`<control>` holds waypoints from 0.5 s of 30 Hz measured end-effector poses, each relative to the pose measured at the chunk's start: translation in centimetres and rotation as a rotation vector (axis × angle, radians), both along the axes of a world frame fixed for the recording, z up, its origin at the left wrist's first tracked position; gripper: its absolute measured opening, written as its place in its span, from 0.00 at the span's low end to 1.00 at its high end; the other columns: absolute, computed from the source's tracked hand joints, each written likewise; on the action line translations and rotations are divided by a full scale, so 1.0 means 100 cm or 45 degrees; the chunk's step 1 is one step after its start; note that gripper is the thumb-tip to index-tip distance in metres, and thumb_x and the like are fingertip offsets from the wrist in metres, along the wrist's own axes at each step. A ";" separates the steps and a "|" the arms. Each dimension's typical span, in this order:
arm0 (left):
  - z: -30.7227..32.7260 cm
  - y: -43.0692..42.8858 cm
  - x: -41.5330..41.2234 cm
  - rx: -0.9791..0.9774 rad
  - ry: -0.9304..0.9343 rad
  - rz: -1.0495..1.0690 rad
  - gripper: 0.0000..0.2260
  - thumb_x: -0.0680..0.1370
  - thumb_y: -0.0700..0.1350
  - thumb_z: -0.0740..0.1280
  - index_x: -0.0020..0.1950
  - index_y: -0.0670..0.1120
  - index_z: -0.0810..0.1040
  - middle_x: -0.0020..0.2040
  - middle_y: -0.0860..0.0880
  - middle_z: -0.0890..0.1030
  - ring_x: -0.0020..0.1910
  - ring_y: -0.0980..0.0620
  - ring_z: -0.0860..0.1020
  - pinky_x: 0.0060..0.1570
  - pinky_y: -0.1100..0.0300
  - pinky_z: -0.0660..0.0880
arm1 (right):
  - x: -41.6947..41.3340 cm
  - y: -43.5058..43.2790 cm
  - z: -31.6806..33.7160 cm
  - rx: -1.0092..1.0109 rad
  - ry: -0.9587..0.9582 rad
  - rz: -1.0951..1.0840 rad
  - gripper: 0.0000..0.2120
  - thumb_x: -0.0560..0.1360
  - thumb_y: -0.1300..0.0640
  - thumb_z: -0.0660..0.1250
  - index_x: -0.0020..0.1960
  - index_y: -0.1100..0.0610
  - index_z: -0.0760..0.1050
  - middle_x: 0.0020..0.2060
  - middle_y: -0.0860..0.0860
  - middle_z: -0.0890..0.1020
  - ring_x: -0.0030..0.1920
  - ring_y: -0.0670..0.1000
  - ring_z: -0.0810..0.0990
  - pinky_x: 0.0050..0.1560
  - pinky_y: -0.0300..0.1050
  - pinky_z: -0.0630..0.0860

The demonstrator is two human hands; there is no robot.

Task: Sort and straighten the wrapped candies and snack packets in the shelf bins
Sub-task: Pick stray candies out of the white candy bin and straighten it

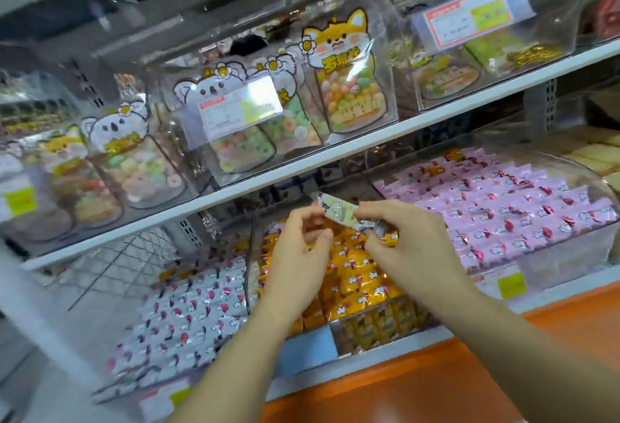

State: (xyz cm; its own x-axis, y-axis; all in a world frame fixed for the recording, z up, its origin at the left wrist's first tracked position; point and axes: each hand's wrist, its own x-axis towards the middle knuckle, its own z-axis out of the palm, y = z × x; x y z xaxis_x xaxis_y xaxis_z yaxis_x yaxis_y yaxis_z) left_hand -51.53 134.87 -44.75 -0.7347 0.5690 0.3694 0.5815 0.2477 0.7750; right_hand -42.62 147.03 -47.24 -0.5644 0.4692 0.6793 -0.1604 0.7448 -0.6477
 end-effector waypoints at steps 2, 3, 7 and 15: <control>-0.003 -0.021 -0.008 0.078 -0.079 0.075 0.10 0.79 0.43 0.64 0.55 0.57 0.70 0.53 0.58 0.76 0.47 0.68 0.76 0.47 0.71 0.73 | -0.010 -0.017 -0.005 0.003 0.009 0.074 0.17 0.66 0.68 0.70 0.52 0.55 0.82 0.47 0.42 0.80 0.50 0.41 0.75 0.51 0.19 0.65; -0.005 -0.031 -0.012 0.136 -0.131 0.100 0.10 0.79 0.43 0.64 0.55 0.57 0.70 0.54 0.57 0.76 0.49 0.65 0.77 0.52 0.65 0.75 | -0.013 -0.025 -0.006 0.011 0.006 0.111 0.17 0.67 0.68 0.70 0.52 0.54 0.82 0.48 0.42 0.80 0.50 0.39 0.75 0.52 0.19 0.64; -0.013 -0.060 -0.022 0.332 -0.316 0.208 0.13 0.79 0.44 0.64 0.59 0.59 0.66 0.56 0.55 0.73 0.56 0.51 0.78 0.57 0.52 0.75 | -0.024 -0.050 -0.011 0.032 -0.048 0.272 0.16 0.69 0.66 0.70 0.54 0.52 0.81 0.51 0.39 0.77 0.52 0.26 0.71 0.55 0.20 0.64; -0.015 -0.091 -0.039 0.637 -0.669 0.255 0.17 0.77 0.44 0.67 0.65 0.52 0.68 0.60 0.48 0.76 0.49 0.53 0.80 0.46 0.57 0.78 | -0.045 -0.093 -0.011 -0.024 -0.058 0.364 0.22 0.69 0.70 0.70 0.51 0.44 0.77 0.52 0.33 0.75 0.58 0.30 0.71 0.56 0.22 0.65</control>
